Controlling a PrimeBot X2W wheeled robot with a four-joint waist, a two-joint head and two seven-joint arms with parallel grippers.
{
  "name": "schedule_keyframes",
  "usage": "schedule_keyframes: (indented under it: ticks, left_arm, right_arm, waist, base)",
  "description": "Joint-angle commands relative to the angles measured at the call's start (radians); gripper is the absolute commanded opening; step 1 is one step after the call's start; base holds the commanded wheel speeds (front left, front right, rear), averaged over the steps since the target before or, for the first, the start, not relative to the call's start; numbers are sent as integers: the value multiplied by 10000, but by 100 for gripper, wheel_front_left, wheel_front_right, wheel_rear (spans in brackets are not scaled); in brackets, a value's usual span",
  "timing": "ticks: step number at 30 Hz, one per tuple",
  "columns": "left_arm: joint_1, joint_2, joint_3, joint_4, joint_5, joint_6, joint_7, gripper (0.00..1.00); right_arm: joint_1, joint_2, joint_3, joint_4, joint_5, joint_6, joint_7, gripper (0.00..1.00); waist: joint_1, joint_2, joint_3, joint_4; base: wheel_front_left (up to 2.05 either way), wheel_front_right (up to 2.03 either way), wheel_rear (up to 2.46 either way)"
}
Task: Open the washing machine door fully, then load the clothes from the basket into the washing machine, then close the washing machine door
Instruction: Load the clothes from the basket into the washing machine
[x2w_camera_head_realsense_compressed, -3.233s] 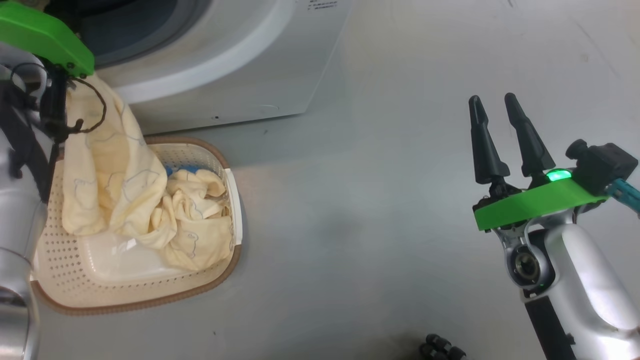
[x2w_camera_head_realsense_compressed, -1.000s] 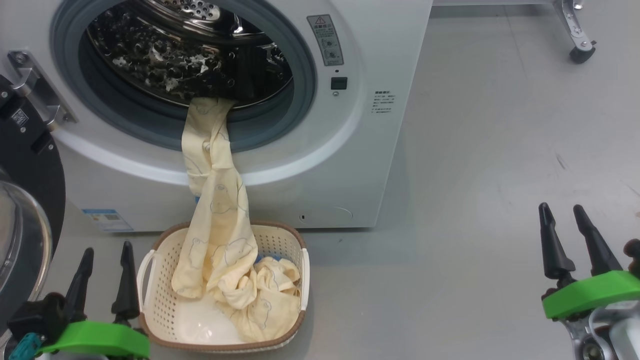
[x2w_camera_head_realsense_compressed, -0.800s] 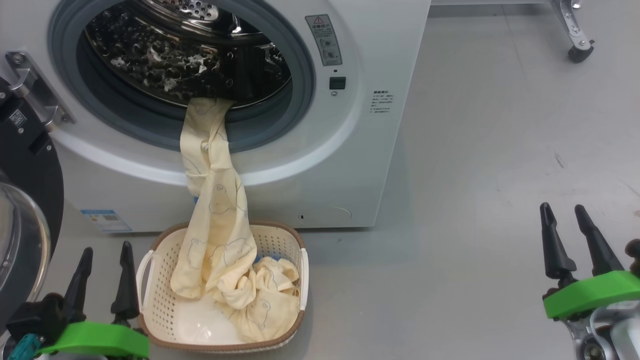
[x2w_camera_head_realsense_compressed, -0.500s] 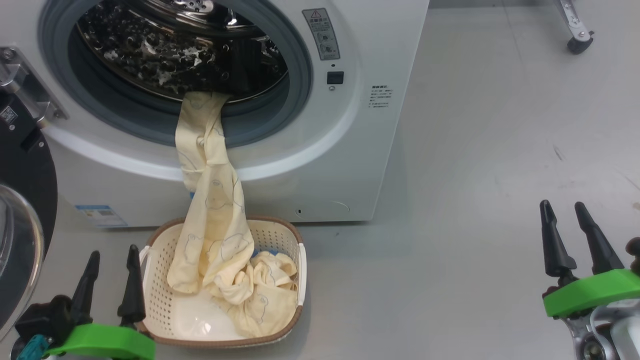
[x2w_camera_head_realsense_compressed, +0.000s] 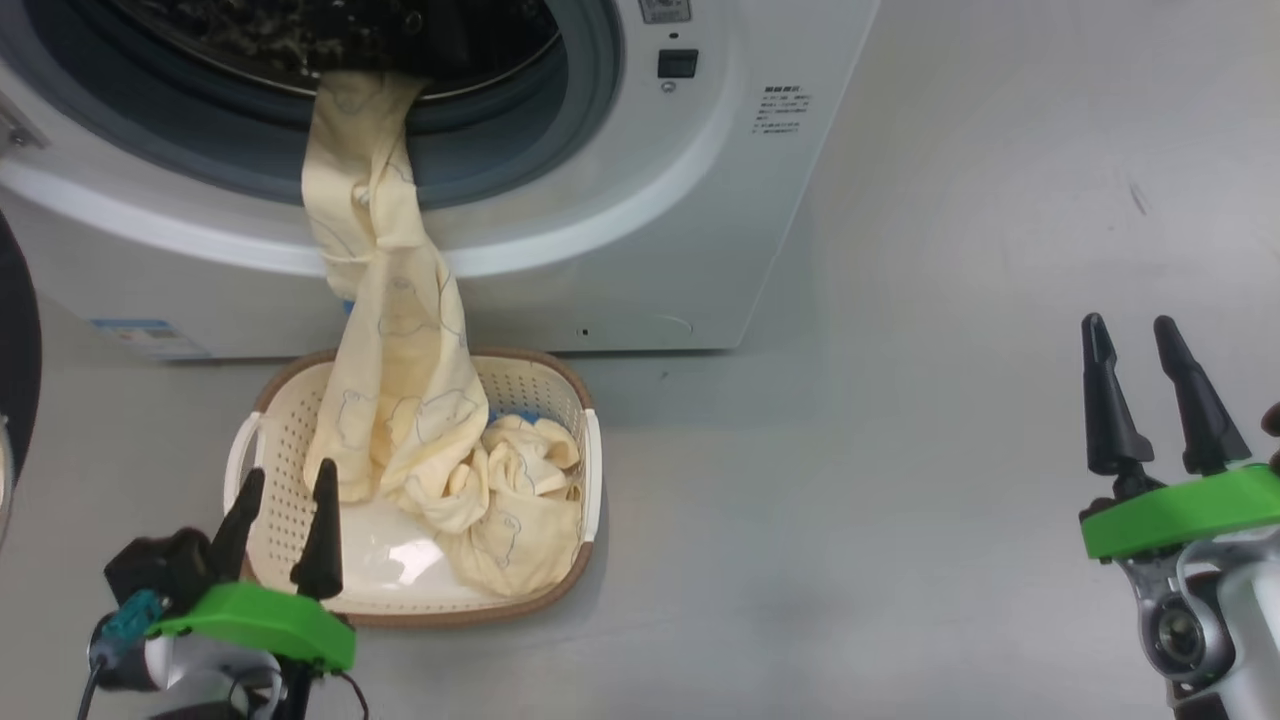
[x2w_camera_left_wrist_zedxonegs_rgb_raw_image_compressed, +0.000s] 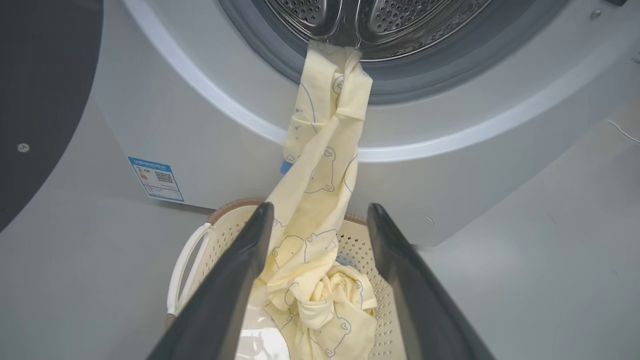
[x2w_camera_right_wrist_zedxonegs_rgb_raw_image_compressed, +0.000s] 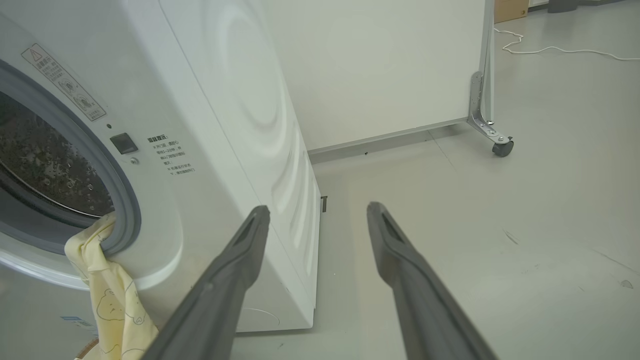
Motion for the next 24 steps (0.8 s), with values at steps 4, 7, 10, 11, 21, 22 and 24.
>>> schedule_keyframes:
  ticks: [4,7,10,11,21,22,24]
  left_arm:
    - [-950,437,-214,518,-297,4,-68,100]
    - [-1314,501,-490,902,-414,4,-68,100]
    - [-1880,590,-944,1449,-598,4,-68,100]
    - [-2059,623,-1103,1642,-669,4,-68,100]
    - [-3887,1091,-2769,3568,-1987,4,-68,100]
    - [-4036,1145,-2948,3701,-2107,4,-68,100]
    - [-4314,1267,-3256,3961,-2317,4,-68,100]
  right_arm:
    - [-571,-80,80,-402,-165,4,-65,100]
    - [-743,-38,90,-444,-192,4,-65,100]
    - [-999,22,144,-506,-237,4,-65,100]
    - [-1076,42,153,-530,-250,4,-65,100]
    - [-1756,218,388,-731,-359,4,-65,100]
    - [-1788,228,419,-738,-363,4,-65,100]
    - [-1858,243,503,-746,-376,4,-65,100]
  waist:
    - [1,0,990,-60]
    - [1,0,1312,-88]
    - [1,0,1769,-137]
    - [1,0,1912,-153]
    - [1,0,3171,-379]
    - [1,0,3255,-400]
    - [1,0,3398,-456]
  base:
    - [0,0,0]
    - [0,0,0]
    - [0,0,0]
    - [0,0,0]
    - [0,0,0]
    - [0,0,0]
    - [0,0,0]
